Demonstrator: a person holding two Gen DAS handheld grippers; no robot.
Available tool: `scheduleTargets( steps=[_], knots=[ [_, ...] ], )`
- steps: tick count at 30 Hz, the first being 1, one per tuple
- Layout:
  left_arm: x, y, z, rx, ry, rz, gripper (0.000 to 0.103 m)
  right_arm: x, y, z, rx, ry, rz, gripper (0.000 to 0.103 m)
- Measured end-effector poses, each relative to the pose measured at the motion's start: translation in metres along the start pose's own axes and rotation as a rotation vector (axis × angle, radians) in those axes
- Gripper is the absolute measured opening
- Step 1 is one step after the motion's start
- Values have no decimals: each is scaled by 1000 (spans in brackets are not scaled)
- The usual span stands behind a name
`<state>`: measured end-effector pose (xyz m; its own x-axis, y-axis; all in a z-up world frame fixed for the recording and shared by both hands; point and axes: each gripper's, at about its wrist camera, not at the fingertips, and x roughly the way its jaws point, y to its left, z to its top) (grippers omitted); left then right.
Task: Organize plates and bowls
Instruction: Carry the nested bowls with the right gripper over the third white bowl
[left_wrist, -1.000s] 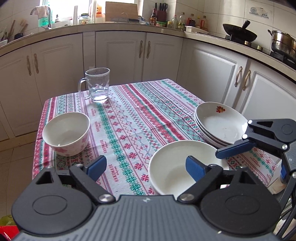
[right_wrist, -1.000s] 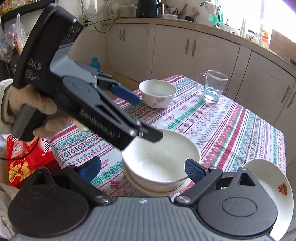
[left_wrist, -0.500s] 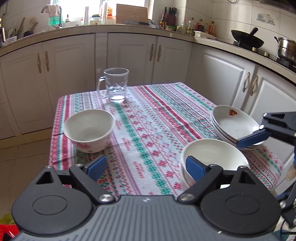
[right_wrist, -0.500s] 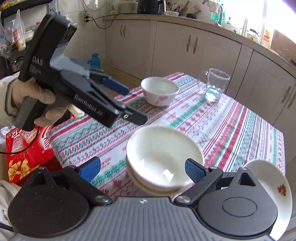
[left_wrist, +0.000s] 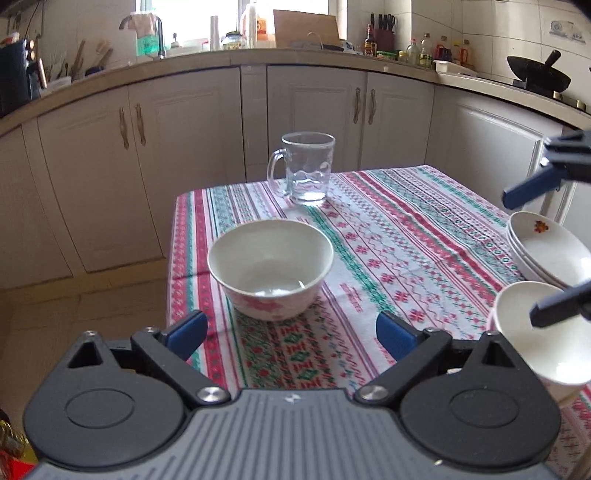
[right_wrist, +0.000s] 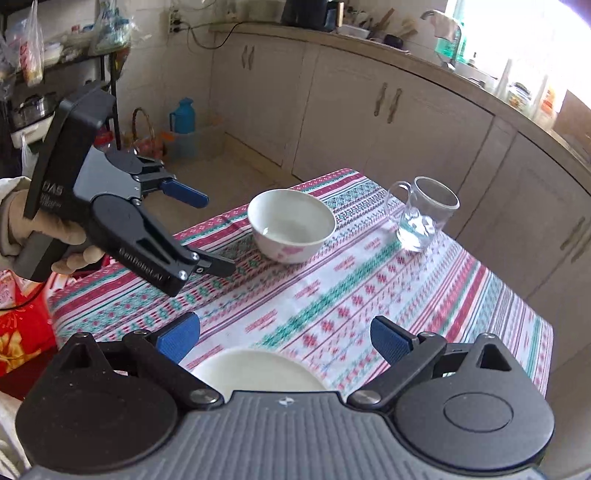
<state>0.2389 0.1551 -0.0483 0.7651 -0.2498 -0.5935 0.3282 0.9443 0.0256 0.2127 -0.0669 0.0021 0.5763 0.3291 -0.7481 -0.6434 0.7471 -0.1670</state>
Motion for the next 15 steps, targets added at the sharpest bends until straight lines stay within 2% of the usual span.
scheduleTargets(
  steps=[4, 9, 15],
  knots=[
    [13, 3, 3, 26, -24, 21, 97, 23, -17, 24, -24, 25, 23, 100],
    [30, 8, 2, 32, -18, 4, 97, 53, -35, 49, -27, 39, 77, 99],
    [49, 16, 1, 16, -12, -9, 97, 99, -48, 72, -41, 106, 116, 93]
  ],
)
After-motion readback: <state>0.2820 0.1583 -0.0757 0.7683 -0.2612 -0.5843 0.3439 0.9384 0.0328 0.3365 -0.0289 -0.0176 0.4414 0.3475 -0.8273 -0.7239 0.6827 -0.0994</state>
